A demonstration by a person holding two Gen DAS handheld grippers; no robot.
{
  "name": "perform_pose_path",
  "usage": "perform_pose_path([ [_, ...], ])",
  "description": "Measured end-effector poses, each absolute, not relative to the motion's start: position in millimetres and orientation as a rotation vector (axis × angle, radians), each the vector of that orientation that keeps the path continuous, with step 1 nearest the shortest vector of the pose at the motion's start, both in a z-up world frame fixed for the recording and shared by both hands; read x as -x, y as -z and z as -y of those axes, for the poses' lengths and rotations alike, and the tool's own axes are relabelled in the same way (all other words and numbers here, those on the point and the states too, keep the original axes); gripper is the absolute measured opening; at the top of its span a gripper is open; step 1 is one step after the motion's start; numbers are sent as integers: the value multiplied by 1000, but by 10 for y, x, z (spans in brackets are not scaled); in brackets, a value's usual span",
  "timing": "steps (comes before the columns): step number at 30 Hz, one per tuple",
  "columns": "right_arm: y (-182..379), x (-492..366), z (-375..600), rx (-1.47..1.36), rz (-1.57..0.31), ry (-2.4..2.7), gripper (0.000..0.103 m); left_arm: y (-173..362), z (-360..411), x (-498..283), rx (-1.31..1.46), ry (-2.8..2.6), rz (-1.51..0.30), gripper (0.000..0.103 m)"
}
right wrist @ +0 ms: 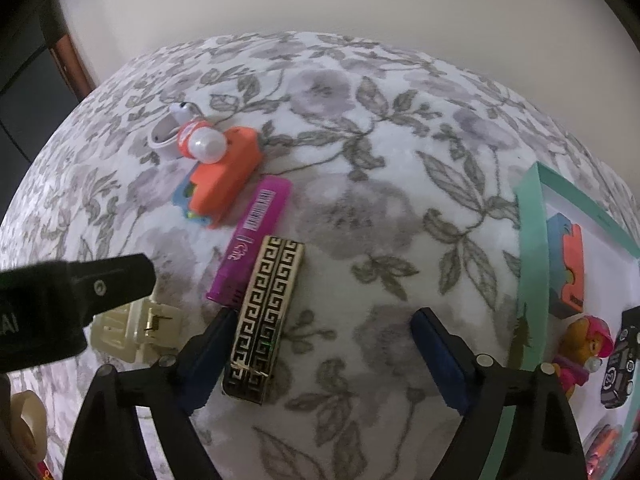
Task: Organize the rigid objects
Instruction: 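Grasp the gold lipstick case with right tool while left tool grasps cream hair clip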
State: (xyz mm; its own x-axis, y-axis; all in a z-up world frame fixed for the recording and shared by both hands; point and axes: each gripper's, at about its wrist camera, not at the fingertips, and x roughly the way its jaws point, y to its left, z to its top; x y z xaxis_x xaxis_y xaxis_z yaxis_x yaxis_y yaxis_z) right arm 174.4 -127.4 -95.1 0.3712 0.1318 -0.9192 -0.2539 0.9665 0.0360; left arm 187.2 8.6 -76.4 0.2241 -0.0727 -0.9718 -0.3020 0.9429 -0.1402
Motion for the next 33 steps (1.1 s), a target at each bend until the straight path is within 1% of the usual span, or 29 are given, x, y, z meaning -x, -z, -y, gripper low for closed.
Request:
perform_pose_path([
  [8, 933, -1762, 1374, 108, -1162, -230, 80, 855, 74, -1917, 282, -151, -1365, 103],
  [11, 913, -1774, 1434, 97, -1163, -219, 69, 898, 132, -1922, 267, -150, -1371, 103],
  [13, 901, -1797, 1493, 81, -1166, -204, 58, 923, 167, -1924, 250, -153, -1380, 103],
  [16, 888, -1813, 1557, 55, -1170, -197, 52, 1003, 243, -1932, 235, -143, -1397, 103],
  [19, 886, -1820, 1572, 59, -1169, -199, 49, 1057, 318, -1927, 241, -130, -1403, 102],
  [24, 890, -1825, 1590, 53, -1170, -205, 48, 1127, 370, -1923, 240, -123, -1406, 102],
  [27, 881, -1826, 1641, 23, -1172, -209, 42, 1185, 363, -1917, 233, -124, -1410, 102],
  [29, 884, -1838, 1677, 3, -1173, -214, 41, 1194, 350, -1915, 225, -125, -1405, 102],
  [33, 888, -1846, 1695, -10, -1173, -219, 41, 1214, 404, -1926, 162, -136, -1401, 91],
])
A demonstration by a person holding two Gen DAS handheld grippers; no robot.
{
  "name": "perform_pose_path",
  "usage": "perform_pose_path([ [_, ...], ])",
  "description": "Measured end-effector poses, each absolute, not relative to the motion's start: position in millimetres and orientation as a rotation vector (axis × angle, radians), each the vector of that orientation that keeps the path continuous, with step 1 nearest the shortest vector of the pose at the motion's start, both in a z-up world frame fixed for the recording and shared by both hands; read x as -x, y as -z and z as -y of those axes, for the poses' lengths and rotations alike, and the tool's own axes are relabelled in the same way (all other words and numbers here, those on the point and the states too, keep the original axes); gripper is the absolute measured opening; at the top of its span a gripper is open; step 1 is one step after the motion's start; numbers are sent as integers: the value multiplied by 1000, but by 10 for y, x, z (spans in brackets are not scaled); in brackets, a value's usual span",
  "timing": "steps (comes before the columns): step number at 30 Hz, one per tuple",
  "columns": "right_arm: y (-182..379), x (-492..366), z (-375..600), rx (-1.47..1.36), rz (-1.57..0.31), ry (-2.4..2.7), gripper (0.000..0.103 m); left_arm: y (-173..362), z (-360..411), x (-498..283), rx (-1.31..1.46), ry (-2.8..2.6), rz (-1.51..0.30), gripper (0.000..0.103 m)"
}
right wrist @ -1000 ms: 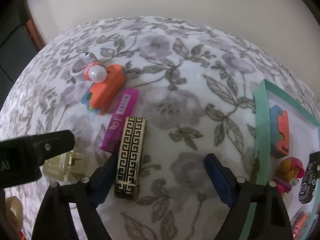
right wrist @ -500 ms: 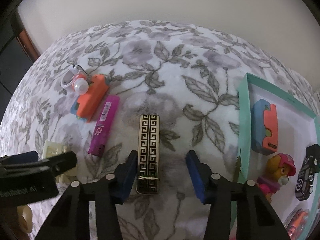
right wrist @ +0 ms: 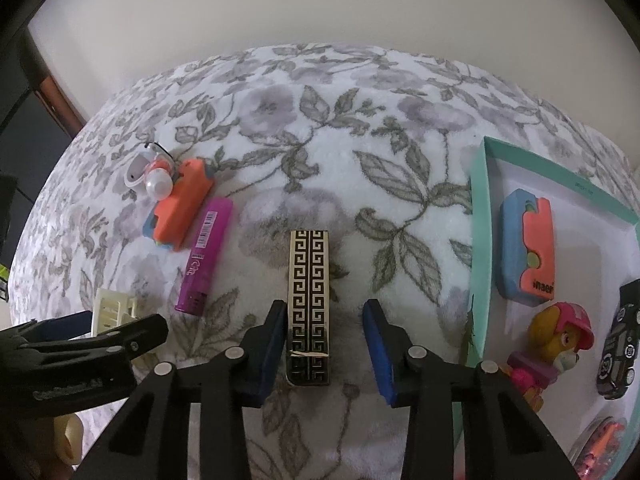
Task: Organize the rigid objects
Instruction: 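Grasp the gold lipstick case with right tool while left tool grasps cream hair clip, then lift and carry the lipstick case and hair clip over the tray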
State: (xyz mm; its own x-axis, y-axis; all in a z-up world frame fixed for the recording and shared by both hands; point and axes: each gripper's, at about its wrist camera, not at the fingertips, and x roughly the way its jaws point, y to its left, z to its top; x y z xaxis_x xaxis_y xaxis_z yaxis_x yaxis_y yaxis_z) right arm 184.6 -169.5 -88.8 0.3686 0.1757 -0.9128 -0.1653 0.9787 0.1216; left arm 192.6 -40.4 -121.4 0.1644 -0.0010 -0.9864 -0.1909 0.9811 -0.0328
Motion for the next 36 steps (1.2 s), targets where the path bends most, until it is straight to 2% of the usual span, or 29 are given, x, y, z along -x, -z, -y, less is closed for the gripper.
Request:
perform_pose_path([
  [10, 899, -1813, 1601, 61, -1162, -206, 42, 1243, 513, -1954, 125, -131, -1380, 89],
  [16, 894, -1811, 1649, 19, -1163, -218, 38, 1161, 441, -1977, 149, -118, -1368, 81],
  [21, 895, -1843, 1774, -36, -1169, -212, 26, 1101, 240, -1991, 199, -144, -1349, 62],
  [25, 897, -1845, 1777, -38, -1168, -211, 26, 1090, 193, -1996, 189, -151, -1349, 57],
  [27, 897, -1846, 1780, -41, -1169, -212, 25, 1071, 174, -1983, 190, -157, -1347, 50],
  [36, 898, -1855, 1802, -51, -1169, -211, 22, 1056, -48, -1943, 262, -146, -1340, 49],
])
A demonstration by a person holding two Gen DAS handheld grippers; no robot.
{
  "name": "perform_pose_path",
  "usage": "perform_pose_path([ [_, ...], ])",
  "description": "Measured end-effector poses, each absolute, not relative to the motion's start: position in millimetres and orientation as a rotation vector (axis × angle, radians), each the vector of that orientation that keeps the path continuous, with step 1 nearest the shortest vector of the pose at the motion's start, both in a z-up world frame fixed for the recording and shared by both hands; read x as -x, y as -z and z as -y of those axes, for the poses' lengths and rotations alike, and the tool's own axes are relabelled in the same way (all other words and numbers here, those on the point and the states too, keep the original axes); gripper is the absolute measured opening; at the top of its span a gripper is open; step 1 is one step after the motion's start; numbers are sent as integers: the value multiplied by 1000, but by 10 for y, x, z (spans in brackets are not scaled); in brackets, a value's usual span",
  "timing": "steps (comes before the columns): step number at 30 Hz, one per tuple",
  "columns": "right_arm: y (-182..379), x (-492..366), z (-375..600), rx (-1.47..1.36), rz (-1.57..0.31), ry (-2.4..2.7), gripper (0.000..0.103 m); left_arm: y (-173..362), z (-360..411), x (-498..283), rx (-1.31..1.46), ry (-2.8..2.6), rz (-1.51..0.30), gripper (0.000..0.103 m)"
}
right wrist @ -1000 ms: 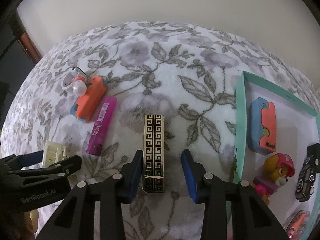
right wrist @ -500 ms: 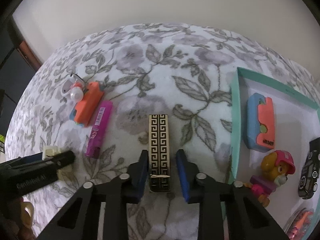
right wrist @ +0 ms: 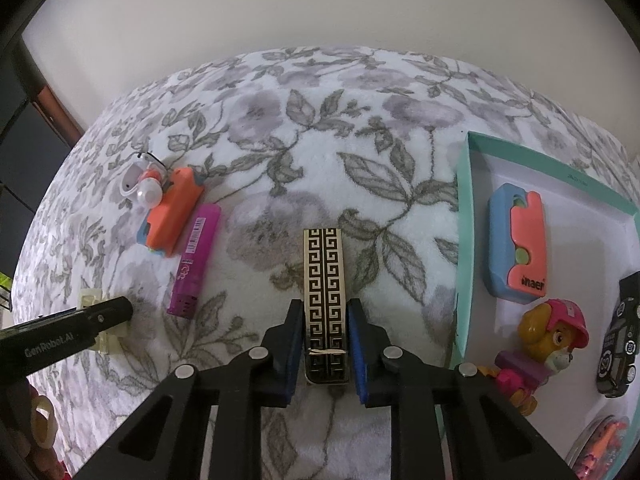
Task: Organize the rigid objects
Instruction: 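Lift and carry the lipstick case and hair clip over the tray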
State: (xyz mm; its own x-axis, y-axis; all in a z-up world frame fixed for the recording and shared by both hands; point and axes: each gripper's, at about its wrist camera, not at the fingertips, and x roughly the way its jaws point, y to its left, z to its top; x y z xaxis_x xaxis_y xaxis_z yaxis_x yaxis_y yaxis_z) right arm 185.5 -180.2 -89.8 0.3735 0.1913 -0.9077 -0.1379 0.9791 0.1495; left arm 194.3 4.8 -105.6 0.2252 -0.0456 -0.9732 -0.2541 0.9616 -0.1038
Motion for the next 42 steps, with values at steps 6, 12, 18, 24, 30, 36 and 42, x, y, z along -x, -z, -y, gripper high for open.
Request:
perform_pose_path([
  [6, 890, -1854, 1822, -64, -1173, -215, 22, 1057, -199, -1919, 301, -145, -1339, 49],
  [12, 881, -1852, 1837, -86, -1178, -215, 22, 979, -329, -1928, 349, -128, -1313, 49],
  [18, 843, -1861, 1899, -119, -1186, -201, 22, 807, -425, -1950, 371, -118, -1272, 49],
  [24, 724, -1876, 2024, -187, -1176, -194, 22, 557, -419, -1906, 428, -79, -1231, 49],
  [30, 333, -1857, 2165, -216, -1090, -205, 22, 100, -236, -1854, 418, -4, -1127, 49],
  [36, -78, -1786, 2385, -195, -1018, -129, 22, -178, 116, -1852, 382, 83, -1077, 49],
  [42, -308, -1703, 2848, -217, -985, -8, 21, -343, 423, -1835, 353, 150, -1046, 49],
])
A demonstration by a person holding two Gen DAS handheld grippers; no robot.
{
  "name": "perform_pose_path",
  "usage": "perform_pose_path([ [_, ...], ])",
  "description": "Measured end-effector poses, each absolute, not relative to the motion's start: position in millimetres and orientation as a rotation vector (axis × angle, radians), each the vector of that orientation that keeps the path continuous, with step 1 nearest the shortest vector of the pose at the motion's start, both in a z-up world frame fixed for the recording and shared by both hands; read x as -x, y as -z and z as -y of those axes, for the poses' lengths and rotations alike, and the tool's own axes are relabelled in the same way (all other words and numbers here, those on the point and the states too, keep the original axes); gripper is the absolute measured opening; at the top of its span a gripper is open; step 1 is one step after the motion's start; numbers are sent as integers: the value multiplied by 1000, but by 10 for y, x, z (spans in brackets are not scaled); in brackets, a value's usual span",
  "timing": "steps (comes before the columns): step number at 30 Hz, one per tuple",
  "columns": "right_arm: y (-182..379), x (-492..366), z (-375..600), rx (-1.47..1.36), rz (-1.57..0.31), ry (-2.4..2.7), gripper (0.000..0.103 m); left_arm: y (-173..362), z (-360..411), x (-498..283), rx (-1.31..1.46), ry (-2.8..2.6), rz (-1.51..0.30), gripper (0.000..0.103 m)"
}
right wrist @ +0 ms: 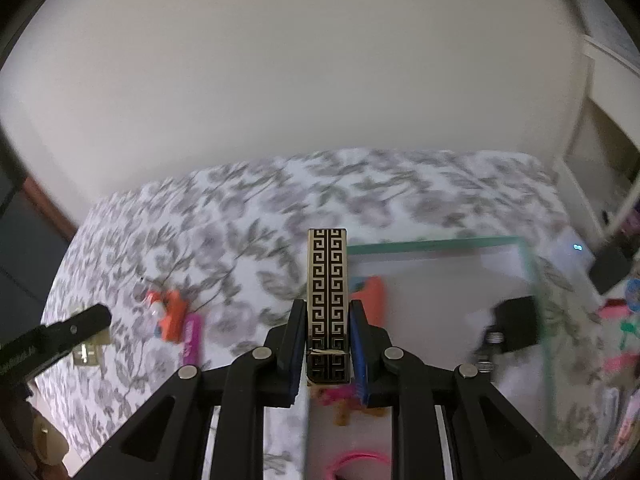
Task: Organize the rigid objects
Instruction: 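Lift and carry the lipstick case and hair clip over the tray, then open right tool to drop lipstick case while left tool releases hair clip in tray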
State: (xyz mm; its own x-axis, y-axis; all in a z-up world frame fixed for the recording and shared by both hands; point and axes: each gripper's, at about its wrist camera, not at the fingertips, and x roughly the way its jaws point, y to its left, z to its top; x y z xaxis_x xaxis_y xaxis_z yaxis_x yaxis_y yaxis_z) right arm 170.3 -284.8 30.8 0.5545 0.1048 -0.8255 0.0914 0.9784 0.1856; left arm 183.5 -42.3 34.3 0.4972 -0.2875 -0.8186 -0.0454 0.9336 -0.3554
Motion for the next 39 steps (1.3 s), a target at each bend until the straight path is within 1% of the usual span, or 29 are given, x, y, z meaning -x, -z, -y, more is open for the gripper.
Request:
perform_pose_path([
  [5, -394, -1614, 3206, -170, -983, 113, 22, -368, 771, -1792, 337, 223, -1047, 49],
  [7, -407, -1568, 3368, -193, -982, 125, 22, -343, 908, -1781, 332, 246, -1058, 49],
  [15, -319, -1462, 3798, -193, -1022, 225, 22, -224, 1534, -1661, 241, 347, -1106, 49],
  [26, 71, -1398, 4094, -203, -1157, 281, 22, -33, 2141, -1478, 85, 426, -1153, 49],
  [32, 344, -1397, 4147, -203, -1252, 294, 22, 164, 2348, -1423, 19, 440, -1191, 49],
  [39, 515, -1412, 4122, -165, -1309, 303, 22, 303, 2506, -1353, -44, 454, -1220, 49],
])
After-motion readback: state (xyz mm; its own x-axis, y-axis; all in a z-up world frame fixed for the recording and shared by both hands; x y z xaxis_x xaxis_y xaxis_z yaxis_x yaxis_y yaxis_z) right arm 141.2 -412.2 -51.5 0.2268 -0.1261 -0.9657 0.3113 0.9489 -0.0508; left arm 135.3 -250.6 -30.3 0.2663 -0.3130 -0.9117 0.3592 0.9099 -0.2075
